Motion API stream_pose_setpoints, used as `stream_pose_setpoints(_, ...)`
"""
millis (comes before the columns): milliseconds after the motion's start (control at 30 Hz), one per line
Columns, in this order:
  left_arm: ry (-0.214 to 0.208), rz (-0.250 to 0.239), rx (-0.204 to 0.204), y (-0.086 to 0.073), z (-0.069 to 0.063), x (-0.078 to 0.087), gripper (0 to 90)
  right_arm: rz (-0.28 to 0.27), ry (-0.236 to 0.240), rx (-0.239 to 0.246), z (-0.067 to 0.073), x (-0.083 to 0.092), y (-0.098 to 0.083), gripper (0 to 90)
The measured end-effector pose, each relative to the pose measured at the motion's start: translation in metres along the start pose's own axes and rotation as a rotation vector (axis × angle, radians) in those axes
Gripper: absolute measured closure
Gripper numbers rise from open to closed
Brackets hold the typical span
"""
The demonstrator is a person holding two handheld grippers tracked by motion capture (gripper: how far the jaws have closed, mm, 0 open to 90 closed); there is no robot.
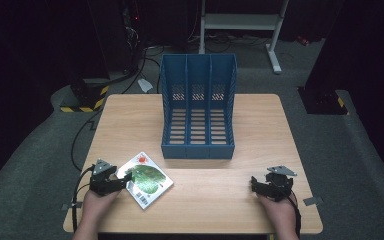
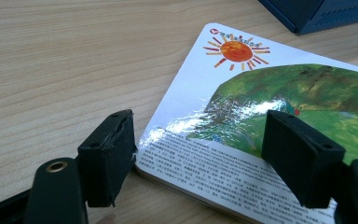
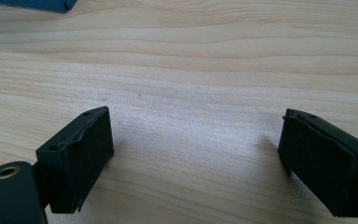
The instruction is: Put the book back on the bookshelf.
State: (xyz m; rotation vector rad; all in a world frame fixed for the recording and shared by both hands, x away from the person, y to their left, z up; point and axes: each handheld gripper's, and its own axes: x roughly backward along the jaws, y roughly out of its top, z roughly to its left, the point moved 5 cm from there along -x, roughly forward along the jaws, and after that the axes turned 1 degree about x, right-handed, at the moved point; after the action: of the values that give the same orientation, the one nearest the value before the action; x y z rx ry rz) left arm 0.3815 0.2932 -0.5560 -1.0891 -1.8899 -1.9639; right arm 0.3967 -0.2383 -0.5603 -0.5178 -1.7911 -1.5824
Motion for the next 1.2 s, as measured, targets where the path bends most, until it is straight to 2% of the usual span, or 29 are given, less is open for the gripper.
stream_pose_setpoints(167,-0.022,0.013,-0.017,-0.001,-0.007,0.001,26.7,0.0,0.0,0.0,0.0,0.0,0.0,9.7)
stream_pose_setpoints(367,-0.063,0.034,-0.078,-0.002,-0.02,0.004,29.8,0.0,0.001,-0.001,0.0,0.0,0.0,9.9)
stream_pose_setpoints(500,-0.095,0.039,-0.098,-0.003,-0.027,0.006,33.1,-0.001,0.003,0.0,0.0,0.0,0.0,10.5)
stream_pose_setpoints(667,-0.162,0.054,-0.142,-0.005,-0.046,0.006,35.6,-0.007,0.017,0.019,0.002,0.002,0.0,16.1)
stream_pose_setpoints(767,-0.18,0.059,-0.162,-0.005,-0.056,0.005,35.6,-0.003,0.027,0.042,0.005,0.004,0.0,19.6)
stream_pose_setpoints(933,-0.224,0.065,-0.185,-0.005,-0.072,0.003,37.2,-0.012,0.094,0.103,0.023,0.007,0.0,23.4)
stream_pose_setpoints(1200,-0.278,0.076,-0.223,-0.006,-0.091,0.003,37.5,-0.037,0.198,0.154,0.057,0.018,0.002,27.6)
